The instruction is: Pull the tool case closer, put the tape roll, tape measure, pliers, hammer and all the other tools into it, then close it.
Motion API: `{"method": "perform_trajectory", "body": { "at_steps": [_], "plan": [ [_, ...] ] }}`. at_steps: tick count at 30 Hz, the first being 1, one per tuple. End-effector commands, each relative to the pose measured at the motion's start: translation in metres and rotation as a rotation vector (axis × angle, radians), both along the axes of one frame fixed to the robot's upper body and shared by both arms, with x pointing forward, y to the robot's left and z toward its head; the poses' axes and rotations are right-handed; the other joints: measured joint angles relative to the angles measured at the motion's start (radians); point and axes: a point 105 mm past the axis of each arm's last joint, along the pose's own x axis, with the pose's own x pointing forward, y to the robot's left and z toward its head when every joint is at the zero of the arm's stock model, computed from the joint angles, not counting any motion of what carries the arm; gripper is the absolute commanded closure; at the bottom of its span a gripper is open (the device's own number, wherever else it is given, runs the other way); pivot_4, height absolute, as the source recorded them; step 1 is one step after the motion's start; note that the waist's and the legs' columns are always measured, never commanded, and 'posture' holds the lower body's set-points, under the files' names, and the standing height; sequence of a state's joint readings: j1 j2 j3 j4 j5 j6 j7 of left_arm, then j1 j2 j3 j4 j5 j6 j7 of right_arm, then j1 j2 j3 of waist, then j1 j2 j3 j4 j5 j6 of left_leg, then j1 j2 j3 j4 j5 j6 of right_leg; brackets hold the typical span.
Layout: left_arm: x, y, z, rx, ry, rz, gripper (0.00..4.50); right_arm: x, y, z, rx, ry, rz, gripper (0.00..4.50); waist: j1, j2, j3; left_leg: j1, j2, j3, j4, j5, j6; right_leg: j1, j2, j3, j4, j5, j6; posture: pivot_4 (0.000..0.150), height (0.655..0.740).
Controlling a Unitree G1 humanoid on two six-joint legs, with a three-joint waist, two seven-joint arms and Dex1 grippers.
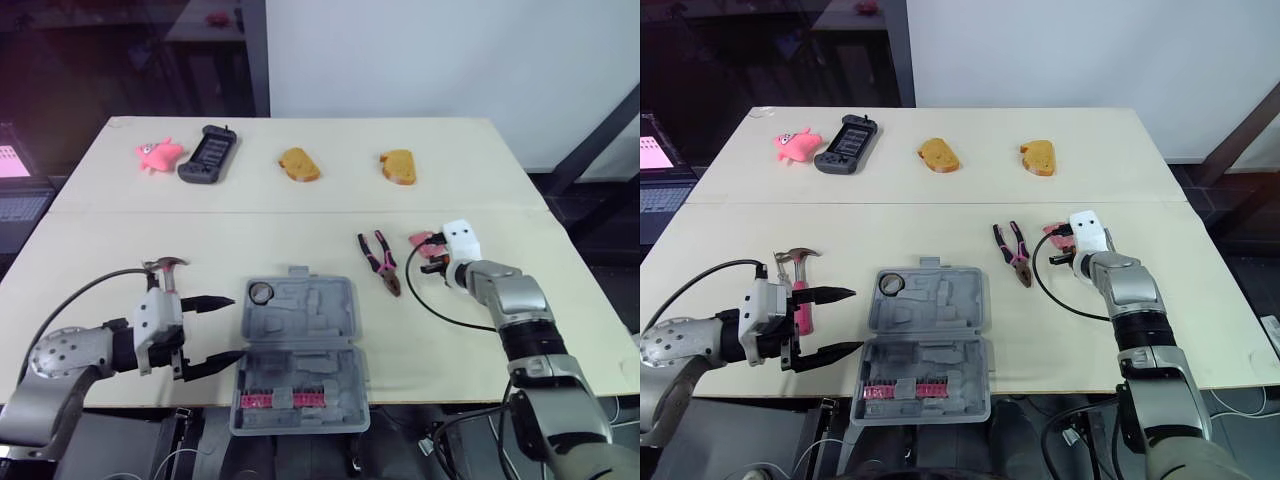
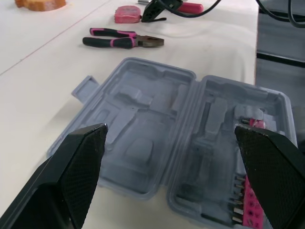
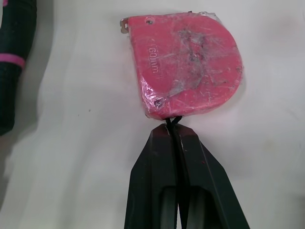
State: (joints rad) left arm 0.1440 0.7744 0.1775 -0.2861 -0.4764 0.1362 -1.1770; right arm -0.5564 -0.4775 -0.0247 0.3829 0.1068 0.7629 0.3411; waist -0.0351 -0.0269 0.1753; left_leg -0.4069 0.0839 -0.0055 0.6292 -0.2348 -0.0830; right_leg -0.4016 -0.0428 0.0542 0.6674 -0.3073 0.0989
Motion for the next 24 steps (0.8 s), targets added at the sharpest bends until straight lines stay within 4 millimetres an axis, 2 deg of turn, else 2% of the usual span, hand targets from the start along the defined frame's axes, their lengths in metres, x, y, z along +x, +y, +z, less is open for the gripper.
{"method": "perform_trajectory", "body": {
  "at_steps": [1,5,7,10,13,18,21,24],
  "plan": [
    [-0.001,-0.004,0.004,-0.008,-0.032,-0.029,0.00,-0.017,0.006,0.010,0.050,-0.028,0.024,4.46,0.003,0.000,0.000,0.000,0.000,0.000,0.000,0.000,0.000,0.000,0.000,0.000,0.000,0.000,0.000,0.150,0.7400],
    [0.000,-0.004,0.001,-0.040,-0.020,-0.038,0.00,-0.053,0.015,0.015,0.066,-0.036,0.040,4.46,0.007,0.001,0.001,-0.001,0.000,0.000,-0.001,0.000,0.000,-0.002,0.000,0.000,0.000,0.000,0.000,0.150,0.7400],
    [0.001,-0.004,0.000,-0.048,-0.062,-0.052,0.00,-0.075,0.019,0.013,0.078,-0.022,0.022,4.46,0.015,0.002,0.001,-0.001,0.000,0.000,-0.001,0.000,0.000,-0.002,0.000,0.000,0.000,0.000,0.000,0.150,0.7400],
    [-0.002,-0.005,-0.005,-0.085,-0.009,-0.082,0.00,-0.110,0.031,0.008,0.087,0.019,0.029,4.46,0.016,0.002,0.001,-0.001,0.000,0.000,-0.001,0.000,0.000,-0.003,0.000,0.000,0.000,0.000,0.000,0.150,0.7400],
    [-0.001,-0.004,-0.008,-0.087,-0.006,-0.090,0.00,-0.137,0.043,0.005,0.094,0.065,0.041,4.46,0.017,0.002,0.001,-0.001,0.000,0.000,0.000,0.000,0.000,-0.002,0.000,0.000,0.000,-0.002,-0.004,0.150,0.7400],
    [0.004,-0.002,-0.009,-0.083,-0.015,-0.107,0.00,-0.175,0.064,-0.004,0.134,0.163,0.052,4.46,0.020,0.002,0.000,-0.001,0.000,0.000,0.000,0.000,0.000,-0.002,0.000,0.000,0.000,-0.002,-0.004,0.150,0.7400],
    [0.008,-0.002,-0.009,-0.081,-0.022,-0.116,0.00,-0.200,0.070,-0.013,0.143,0.246,0.026,4.46,0.021,0.002,0.000,-0.002,0.000,-0.001,-0.001,0.000,0.000,-0.002,0.000,0.000,-0.001,-0.002,-0.004,0.150,0.7400],
    [0.010,-0.002,-0.010,-0.075,-0.023,-0.126,0.00,-0.216,0.080,-0.016,0.163,0.299,0.048,4.46,0.018,0.002,0.000,-0.002,0.000,-0.001,0.000,0.000,0.000,-0.002,-0.001,0.000,-0.001,-0.002,-0.005,0.150,0.7400]
  ]
}}
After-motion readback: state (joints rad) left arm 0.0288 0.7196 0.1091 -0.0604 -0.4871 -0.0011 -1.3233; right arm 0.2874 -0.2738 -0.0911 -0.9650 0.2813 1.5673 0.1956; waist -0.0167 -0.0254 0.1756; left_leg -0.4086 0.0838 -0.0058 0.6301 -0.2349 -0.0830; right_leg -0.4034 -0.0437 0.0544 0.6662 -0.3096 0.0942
